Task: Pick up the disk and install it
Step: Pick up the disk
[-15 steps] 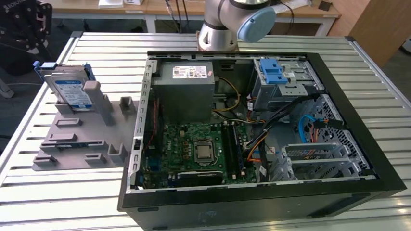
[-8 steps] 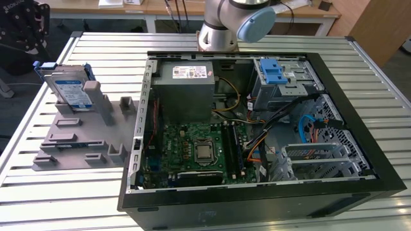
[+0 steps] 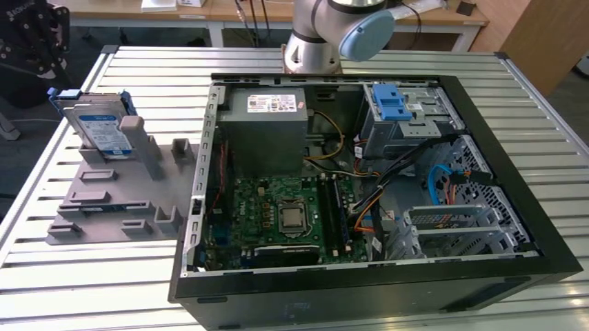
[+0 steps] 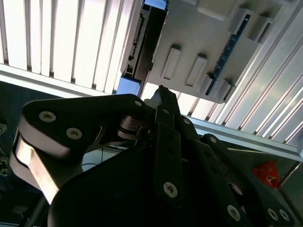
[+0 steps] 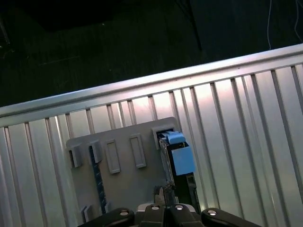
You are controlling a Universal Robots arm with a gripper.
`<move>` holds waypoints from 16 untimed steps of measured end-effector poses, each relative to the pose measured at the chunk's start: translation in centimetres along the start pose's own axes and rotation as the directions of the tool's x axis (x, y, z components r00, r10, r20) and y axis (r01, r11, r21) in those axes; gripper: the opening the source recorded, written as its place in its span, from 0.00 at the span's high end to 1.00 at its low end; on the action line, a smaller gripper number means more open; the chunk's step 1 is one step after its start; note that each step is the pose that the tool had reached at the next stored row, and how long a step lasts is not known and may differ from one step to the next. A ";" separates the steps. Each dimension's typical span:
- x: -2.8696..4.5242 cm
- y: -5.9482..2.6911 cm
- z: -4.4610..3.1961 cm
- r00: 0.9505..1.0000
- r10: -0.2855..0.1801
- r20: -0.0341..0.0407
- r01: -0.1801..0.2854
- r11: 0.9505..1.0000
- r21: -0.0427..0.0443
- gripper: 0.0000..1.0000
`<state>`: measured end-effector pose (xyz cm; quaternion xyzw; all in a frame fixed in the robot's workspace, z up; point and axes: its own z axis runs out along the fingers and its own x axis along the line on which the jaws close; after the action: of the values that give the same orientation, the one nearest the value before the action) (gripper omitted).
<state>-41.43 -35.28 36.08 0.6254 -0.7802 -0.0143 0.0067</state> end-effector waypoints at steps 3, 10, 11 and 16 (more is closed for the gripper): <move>-0.11 0.18 0.20 1.000 -0.007 0.008 0.007 1.000 0.001 0.89; -0.43 0.64 0.51 0.999 -0.043 0.009 0.043 0.999 0.005 0.77; -0.43 0.64 0.54 0.998 -0.060 0.009 0.060 0.998 0.005 0.77; -0.53 0.74 0.84 0.992 -0.127 0.007 0.127 0.992 0.004 0.53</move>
<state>-42.06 -34.59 35.27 0.6738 -0.7388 -0.0153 0.0018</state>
